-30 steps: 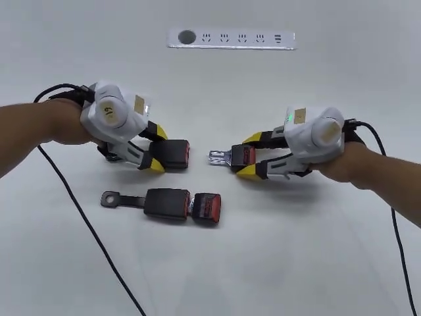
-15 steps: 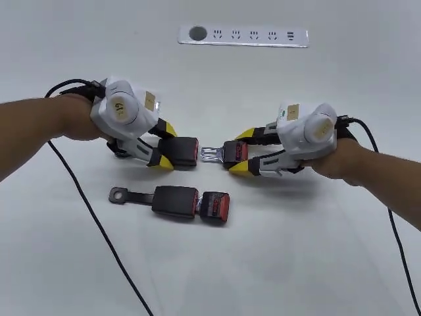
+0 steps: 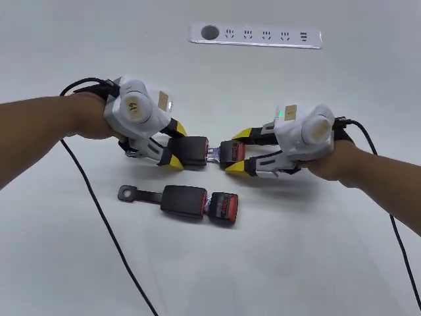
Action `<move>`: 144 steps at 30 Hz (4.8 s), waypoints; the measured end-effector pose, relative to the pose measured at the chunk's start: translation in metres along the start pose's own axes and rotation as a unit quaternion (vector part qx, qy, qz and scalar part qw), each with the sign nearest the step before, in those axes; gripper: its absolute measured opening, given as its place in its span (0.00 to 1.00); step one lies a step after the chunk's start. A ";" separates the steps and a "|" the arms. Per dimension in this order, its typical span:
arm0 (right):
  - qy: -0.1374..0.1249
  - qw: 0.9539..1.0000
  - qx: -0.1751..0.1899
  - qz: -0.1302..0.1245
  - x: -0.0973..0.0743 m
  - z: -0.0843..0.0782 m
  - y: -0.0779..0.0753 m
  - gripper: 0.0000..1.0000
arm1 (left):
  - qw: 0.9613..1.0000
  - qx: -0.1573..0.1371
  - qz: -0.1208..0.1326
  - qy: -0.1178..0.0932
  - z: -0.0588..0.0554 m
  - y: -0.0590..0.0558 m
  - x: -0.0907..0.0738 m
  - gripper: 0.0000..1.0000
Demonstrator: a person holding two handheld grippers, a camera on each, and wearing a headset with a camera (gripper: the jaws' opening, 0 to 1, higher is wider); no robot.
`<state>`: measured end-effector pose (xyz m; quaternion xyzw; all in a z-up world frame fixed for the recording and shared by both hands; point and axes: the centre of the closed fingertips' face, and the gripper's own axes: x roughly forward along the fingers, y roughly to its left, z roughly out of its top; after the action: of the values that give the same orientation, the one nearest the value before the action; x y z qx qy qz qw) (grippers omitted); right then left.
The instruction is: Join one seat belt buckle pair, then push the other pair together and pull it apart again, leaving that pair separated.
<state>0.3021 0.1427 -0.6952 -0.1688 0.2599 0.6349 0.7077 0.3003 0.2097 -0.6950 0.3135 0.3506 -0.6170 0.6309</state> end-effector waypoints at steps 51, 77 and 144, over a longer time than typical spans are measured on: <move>0.048 0.998 -0.027 -0.017 0.016 0.009 -0.004 0.34 | 0.999 0.019 -0.004 0.026 -0.003 0.003 0.001 0.34; 0.070 0.997 -0.035 -0.013 -0.002 -0.001 -0.002 0.34 | 1.000 0.008 -0.001 0.021 0.000 -0.001 -0.001 0.34; 0.105 0.992 0.015 -0.067 -0.123 -0.085 -0.012 0.36 | 1.000 -0.013 0.005 0.024 -0.001 0.000 -0.002 0.35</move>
<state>0.2939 -0.0067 -0.6933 -0.2407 0.3300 0.5609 0.7201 0.3001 0.2116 -0.6944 0.3220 0.3721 -0.6019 0.6289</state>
